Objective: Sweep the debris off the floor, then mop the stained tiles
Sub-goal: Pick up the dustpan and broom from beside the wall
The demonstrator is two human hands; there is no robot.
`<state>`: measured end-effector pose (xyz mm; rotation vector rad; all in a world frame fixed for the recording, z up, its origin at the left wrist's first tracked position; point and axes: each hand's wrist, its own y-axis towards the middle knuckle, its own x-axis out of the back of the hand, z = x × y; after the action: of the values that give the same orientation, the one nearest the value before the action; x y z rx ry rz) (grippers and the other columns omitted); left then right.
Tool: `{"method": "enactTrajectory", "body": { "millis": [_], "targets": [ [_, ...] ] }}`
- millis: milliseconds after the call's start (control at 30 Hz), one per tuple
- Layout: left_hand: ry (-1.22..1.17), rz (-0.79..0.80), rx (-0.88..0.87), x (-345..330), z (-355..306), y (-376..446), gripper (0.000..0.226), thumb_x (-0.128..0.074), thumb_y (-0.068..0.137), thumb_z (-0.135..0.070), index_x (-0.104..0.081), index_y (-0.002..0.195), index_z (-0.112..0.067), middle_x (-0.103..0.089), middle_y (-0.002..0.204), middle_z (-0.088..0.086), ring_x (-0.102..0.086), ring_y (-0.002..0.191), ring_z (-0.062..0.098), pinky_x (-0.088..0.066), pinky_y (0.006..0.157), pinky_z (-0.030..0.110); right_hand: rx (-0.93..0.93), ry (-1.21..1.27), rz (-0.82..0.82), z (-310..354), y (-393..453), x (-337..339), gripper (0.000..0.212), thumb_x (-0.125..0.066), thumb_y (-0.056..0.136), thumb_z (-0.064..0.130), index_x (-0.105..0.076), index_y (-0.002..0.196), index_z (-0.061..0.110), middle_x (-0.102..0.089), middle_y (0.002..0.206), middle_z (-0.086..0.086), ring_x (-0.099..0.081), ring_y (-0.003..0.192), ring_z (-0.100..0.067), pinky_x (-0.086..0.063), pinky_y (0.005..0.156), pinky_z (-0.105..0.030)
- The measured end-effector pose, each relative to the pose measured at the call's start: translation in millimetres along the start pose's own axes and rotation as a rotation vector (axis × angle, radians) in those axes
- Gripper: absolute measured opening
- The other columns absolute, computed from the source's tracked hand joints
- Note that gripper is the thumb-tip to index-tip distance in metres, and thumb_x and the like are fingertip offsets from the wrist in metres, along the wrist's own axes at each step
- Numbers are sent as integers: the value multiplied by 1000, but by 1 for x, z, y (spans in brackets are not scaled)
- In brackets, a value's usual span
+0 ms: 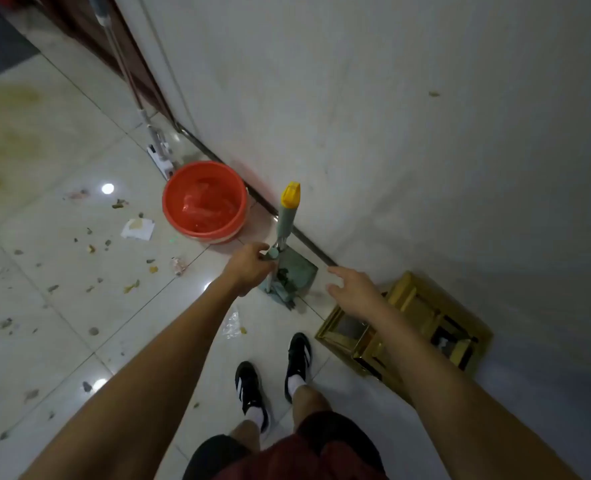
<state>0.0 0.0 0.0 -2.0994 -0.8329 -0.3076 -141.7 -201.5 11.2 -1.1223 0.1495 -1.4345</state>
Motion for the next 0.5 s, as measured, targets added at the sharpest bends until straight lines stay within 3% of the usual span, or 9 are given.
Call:
{"method": "enactTrajectory", "body": {
  "millis": [133,300,500],
  "targets": [
    [27,-43,72,-1,-7,10,41,-69,89,-22,-62,128,-12,-67,118,8,-64,105,25,-53,94,47,-47,-3,39,-3,13,8,55,-57,99,35,-43,152,26,-43,155,-7,-45,139,-28,-39,110,-37],
    [12,7,177,-12,-7,20,27,-69,87,-20,-65,112,-10,-69,101,16,-68,92,32,-58,84,49,-24,-19,66,-6,22,13,54,-57,99,33,-45,151,21,-45,154,-10,-45,138,-29,-39,112,-38],
    [0,34,238,-22,-8,28,39,-68,88,-23,-55,123,-13,-68,93,12,-71,77,29,-61,64,40,-8,-43,92,-16,26,16,49,-55,101,31,-48,148,19,-52,146,-15,-52,130,-31,-41,101,-31]
  ]
}}
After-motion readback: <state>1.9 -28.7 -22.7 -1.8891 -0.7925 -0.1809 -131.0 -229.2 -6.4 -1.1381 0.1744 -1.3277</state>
